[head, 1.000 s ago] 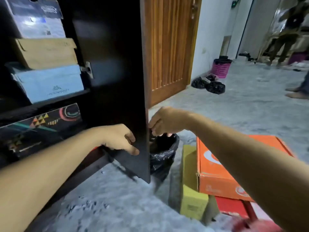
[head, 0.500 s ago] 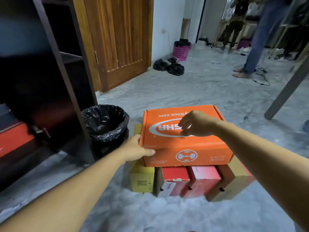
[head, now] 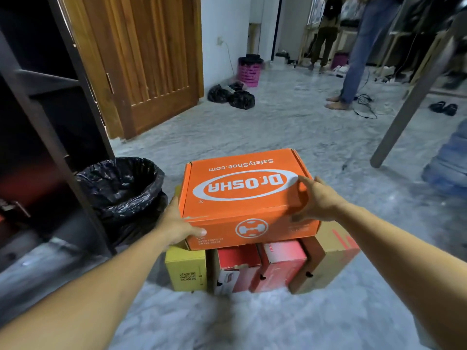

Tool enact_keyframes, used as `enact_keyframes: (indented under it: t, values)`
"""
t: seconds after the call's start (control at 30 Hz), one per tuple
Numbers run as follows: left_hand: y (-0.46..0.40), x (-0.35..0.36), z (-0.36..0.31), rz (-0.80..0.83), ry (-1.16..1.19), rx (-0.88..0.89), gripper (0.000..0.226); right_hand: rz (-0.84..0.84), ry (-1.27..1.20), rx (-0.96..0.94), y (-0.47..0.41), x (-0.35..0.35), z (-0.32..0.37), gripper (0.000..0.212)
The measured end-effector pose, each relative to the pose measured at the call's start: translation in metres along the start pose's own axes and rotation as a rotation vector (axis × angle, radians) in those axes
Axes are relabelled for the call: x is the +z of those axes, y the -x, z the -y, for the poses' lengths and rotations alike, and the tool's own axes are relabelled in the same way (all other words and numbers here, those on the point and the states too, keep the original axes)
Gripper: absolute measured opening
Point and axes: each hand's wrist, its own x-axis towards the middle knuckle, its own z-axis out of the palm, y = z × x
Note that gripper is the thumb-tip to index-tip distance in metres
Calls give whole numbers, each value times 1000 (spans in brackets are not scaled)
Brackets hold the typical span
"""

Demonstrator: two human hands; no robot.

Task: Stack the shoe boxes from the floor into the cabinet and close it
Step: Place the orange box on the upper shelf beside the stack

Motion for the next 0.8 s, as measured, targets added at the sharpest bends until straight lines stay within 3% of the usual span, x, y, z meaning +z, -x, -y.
enact_keyframes:
  t: [0.13,0.33,0.43,0.5,0.67,0.77,0.8]
  values:
    - [2,-3,4,-30,42,14,67,-82,48,-70,-2,2,-5,86]
    - [25,-31,9,14,22,112,97,-72,61,-136,26,-22,15,52]
    - [41,-59,7,16,-24,74,123,-42,122,-155,40,-38,38,61]
    - [54,-79,6,18,-41,48,128,-31,140,-168,51,-50,57,72]
    - [97,-134,8,50,-148,-35,104,86,223,-227,78,-75,112,79]
    - [130,-172,16,67,-166,-114,112,155,251,-300,89,-80,147,86]
    - [142,-183,19,71,-170,-146,105,180,258,-327,92,-79,159,87]
